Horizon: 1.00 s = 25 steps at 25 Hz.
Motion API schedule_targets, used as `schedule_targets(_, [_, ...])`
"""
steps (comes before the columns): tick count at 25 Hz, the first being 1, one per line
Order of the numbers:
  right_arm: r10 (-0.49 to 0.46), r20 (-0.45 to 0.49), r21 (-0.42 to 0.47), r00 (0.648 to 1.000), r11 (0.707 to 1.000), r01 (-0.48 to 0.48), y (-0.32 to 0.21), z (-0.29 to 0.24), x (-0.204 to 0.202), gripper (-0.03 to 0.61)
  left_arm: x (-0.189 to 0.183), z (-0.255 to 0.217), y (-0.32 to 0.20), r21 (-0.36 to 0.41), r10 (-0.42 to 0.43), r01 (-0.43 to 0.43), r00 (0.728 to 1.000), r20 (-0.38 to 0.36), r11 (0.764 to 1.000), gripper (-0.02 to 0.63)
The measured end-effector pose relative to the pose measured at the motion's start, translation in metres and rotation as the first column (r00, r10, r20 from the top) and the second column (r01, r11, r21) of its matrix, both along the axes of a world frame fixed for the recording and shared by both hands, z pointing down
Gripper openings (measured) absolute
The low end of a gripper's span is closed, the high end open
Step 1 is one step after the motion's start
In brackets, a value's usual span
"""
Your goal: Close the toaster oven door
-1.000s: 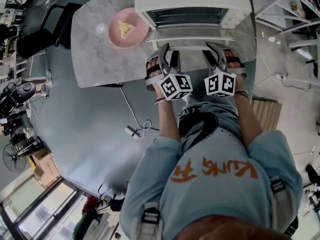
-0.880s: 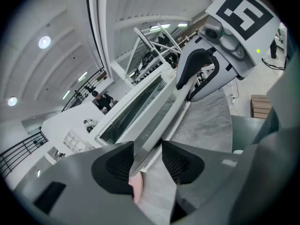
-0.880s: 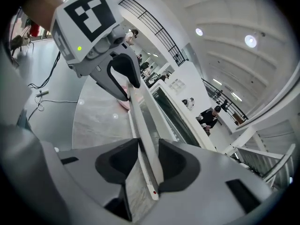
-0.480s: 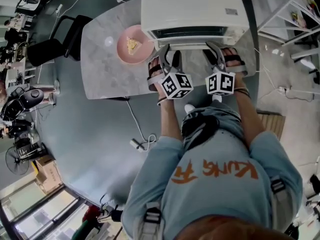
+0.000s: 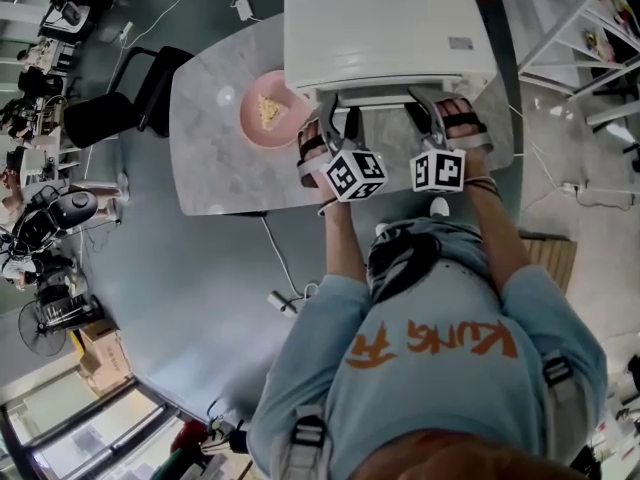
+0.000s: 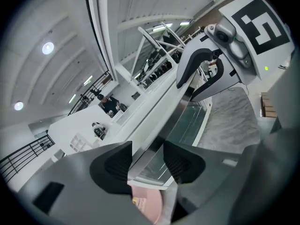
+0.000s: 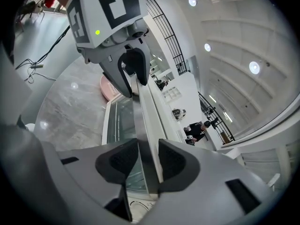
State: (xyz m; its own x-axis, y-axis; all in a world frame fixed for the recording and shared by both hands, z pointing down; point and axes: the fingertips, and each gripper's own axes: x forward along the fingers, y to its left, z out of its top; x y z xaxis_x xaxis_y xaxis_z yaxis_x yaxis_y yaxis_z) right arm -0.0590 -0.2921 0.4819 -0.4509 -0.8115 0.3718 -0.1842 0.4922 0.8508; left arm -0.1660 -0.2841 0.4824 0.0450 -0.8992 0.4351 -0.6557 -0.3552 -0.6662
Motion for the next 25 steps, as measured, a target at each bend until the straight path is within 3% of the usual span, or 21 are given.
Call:
schedule_targets(10, [-0.003,-0.012,0.011,1.000,1.000,0.004,-0.008,0.001,-0.003,0.141,-0.003,0.000,-0.008,-0.003,-0.003,0.003,1.000,-0.006,1.000,0.196])
schedule_targets(16, [0.053,0.195,-0.215,0.979,0.977,-0.010,-0.004,-0.011,-0.006,0.213,0.001,-0.003,-0.006,-0.098,0.040,-0.050,0.994,-0.103,0.994,0.213])
schedule_targets(18, [0.051,0.271,-0.267,0.961,0.964,0.024,0.001,-0.020,-0.008,0.213,0.006,-0.011,-0.001,-0.113,0.077,-0.091,0.989,-0.128,0.989,0.213])
schedule_targets(21, [0.070,0.412,-0.325,0.909,0.943,0.074,0.007,-0.037,-0.010,0.212,0.018,-0.036,0.004,-0.031,0.139,-0.149,0.969,-0.206,0.988,0.213])
schedule_targets(25, [0.105,0.562,-0.333,0.820,0.937,0.108,-0.006,-0.066,-0.011,0.174,0.020,-0.071,-0.007,0.093,0.141,-0.112,0.896,-0.421,0.989,0.207])
